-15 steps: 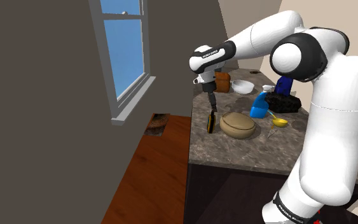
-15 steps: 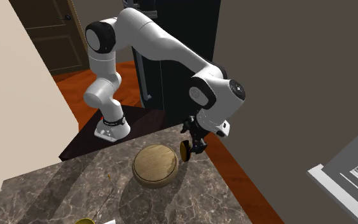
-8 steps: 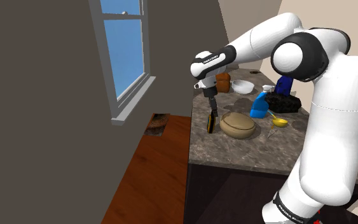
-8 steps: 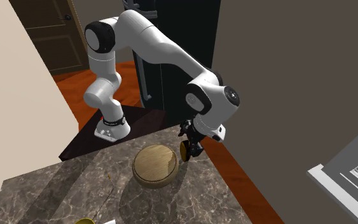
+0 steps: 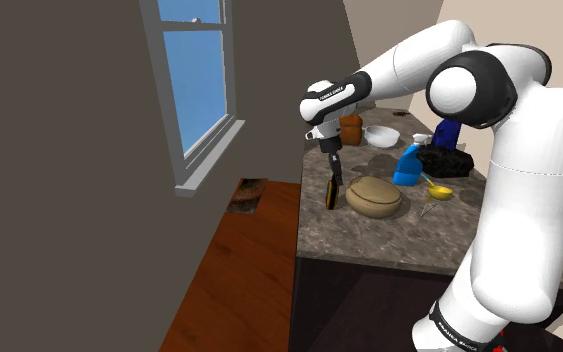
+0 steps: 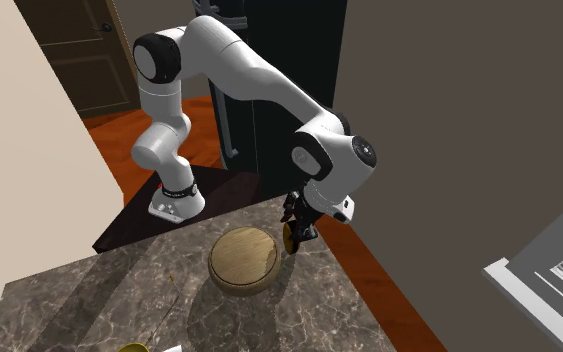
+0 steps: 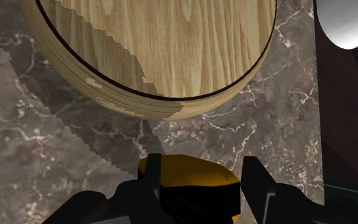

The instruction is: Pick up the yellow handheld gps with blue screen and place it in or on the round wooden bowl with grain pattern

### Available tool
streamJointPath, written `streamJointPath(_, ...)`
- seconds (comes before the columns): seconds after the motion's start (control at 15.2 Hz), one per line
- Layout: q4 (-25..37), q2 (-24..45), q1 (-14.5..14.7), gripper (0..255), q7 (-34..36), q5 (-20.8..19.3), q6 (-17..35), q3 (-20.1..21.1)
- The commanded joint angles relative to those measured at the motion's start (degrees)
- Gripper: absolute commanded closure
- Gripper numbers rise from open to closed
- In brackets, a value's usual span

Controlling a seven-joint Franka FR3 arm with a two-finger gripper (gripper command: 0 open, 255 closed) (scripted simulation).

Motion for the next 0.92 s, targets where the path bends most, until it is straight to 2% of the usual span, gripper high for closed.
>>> streamJointPath(0.0, -0.01, 0.01, 0.00, 255, 0.00, 0.00, 0.00, 0.00)
streamJointPath(0.46, -0.02, 0.01, 0.00, 255, 0.00, 0.00, 0.01, 0.00)
streamJointPath(0.86, 2.50, -1.73, 0.18, 255, 0.03, -0.57, -4.15, -0.15)
